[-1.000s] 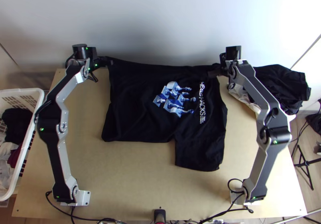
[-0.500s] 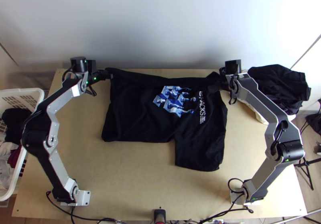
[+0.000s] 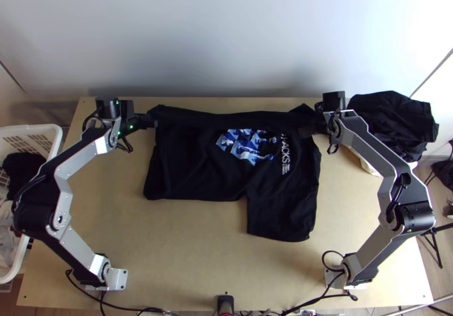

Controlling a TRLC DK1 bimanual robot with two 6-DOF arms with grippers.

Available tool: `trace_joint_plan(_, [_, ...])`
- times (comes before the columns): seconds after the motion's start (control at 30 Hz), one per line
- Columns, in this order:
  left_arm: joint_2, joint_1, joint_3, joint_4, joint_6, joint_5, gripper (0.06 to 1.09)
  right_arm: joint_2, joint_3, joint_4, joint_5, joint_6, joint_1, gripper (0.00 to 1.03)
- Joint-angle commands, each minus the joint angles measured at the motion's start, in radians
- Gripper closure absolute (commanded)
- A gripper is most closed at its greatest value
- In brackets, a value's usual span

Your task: Fold the t-shirt

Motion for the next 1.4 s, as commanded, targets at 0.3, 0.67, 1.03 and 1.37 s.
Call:
trace_joint_plan(0.3, [-0.021,0.012,-0.129,0.01,0.04,0.001,1.05,-0.054,-0.108,0.017,0.001,-0.001,0.0,0.97])
trace_joint_plan(0.67, [-0.035,0.026,-0.065,-0.171,0.04,0.066,0.12,-0.138,-0.133,-0.003,-0.002,-0.001,-0.001,0.04])
trace_joint_plan(1.03, [-0.393,0.069,-0.16,-0.584,0.097,0.245,0.11,-0.397,-0.15,-0.184,-0.044,0.014,0.012,0.04])
trace_joint_plan(1.37, [-0.586,-0.097,-0.417,-0.648,0.107,0.244,0.12,-0.595,-0.311,-0.391,-0.133,0.017,0.101,0.04])
